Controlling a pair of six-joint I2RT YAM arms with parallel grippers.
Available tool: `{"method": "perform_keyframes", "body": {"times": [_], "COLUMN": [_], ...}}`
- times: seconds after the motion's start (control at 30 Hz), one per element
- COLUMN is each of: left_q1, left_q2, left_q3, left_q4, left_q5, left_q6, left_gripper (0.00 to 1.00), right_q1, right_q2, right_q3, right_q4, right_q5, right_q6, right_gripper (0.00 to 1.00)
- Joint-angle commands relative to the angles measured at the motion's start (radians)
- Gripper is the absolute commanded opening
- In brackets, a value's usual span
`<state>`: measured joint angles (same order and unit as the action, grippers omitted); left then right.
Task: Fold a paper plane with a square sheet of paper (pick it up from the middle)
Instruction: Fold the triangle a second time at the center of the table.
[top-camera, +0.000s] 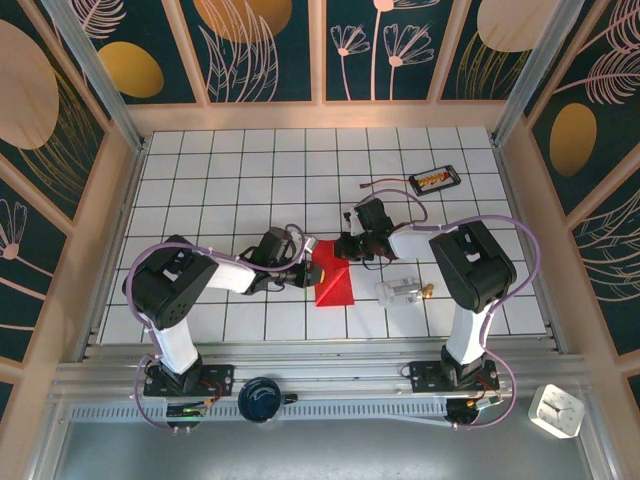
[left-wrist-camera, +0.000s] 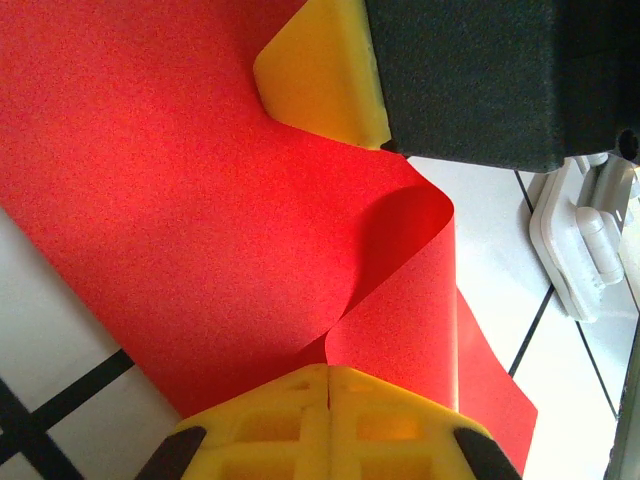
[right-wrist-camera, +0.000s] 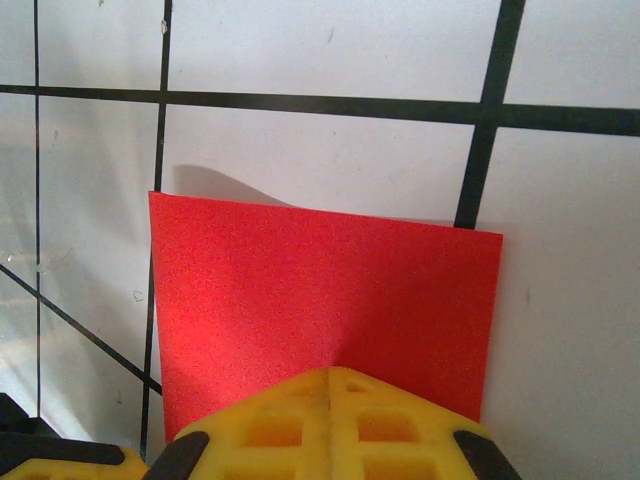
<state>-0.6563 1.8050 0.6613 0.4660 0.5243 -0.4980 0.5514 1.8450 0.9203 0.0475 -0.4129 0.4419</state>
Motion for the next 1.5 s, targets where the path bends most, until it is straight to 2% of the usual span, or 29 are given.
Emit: {"method": "perform_keyframes", "body": {"times": [0.0,0.93,1.37,1.47], "left_q1": [0.006,0.007,0.007,0.007], "left_q2": [0.015,0.006,0.01,0.005], "left_q3": [-0.001,-0.029,-0.035,-0.042], "left_q4": [-0.025,-0.012,-0.063,-0.078], "left_q5": [-0.017,-0.01,-0.049,-0.064], "left_q6": [0.03,0.016,0.037,0.042], "left_gripper": [0.0,0.0,0.0,0.0], "right_q1": [0.002,0.002,0.002,0.001], "right_q2": [0.038,0.031,0.031,0.031], "right_q3": [-0.013,-0.019,-0.003,0.006], "right_q4": [-0.077,-0.076,-0.085,-0.092], "right_q5": [0.029,0.032,0.036,0.036], "right_q6": [-0.026,-0.025,-0.024,-0.026], "right_gripper": [0.0,0.0,0.0,0.05]}}
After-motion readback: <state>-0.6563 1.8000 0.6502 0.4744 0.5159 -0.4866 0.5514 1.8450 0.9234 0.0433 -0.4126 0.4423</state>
